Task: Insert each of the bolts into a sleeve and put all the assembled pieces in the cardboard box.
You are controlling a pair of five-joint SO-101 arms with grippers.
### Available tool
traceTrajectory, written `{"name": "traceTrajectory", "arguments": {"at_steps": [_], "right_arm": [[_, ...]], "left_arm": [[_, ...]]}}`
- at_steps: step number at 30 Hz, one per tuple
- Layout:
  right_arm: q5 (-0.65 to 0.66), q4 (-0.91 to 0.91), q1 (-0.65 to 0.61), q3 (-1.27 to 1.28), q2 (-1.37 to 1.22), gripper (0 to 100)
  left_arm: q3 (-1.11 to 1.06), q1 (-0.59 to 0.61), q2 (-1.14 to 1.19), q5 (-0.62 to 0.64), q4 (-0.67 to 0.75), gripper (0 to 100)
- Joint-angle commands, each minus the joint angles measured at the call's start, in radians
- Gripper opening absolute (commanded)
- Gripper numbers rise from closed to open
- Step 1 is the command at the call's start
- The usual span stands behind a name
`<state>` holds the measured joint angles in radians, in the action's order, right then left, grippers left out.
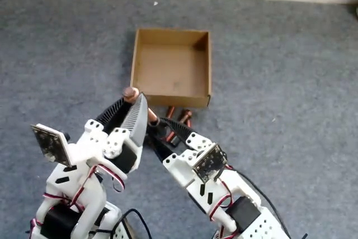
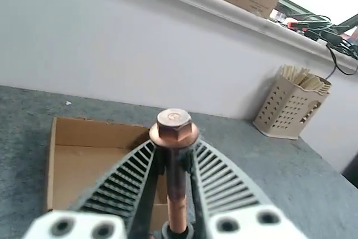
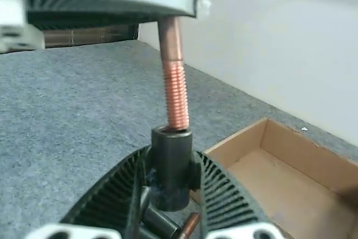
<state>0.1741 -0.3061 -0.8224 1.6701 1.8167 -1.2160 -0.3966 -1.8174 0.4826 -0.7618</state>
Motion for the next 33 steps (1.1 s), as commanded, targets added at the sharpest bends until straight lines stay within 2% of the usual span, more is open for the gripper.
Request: {"name": "traceTrajectory", "arguments": {"at_steps": [1,8,13,21,25,33], "right_arm": [[0.011,0.033,-0.005,0.099,0.019,0.5],[0.006,0.036,0.035,0.101,0.019,0.5],[0.005,0.036,0.035,0.101,0.019,0.5],[0.005,0.033,0.036,0.101,0.019,0.5],[0.003,0.031,0.039,0.102,0.018,0.5],[0.002,0.027,0.145,0.104,0.013,0.5]], "left_arm": [[0.005,-0.038,-0.002,-0.018,-0.032,1],[0.004,-0.036,-0.002,-0.031,-0.126,1],[0.001,-0.036,-0.002,-0.130,-0.186,1],[0.001,-0.028,-0.002,-0.163,-0.315,27],[0.010,-0.018,-0.002,-0.163,-0.319,28],[0.024,0.102,-0.002,-0.163,-0.319,28]]}}
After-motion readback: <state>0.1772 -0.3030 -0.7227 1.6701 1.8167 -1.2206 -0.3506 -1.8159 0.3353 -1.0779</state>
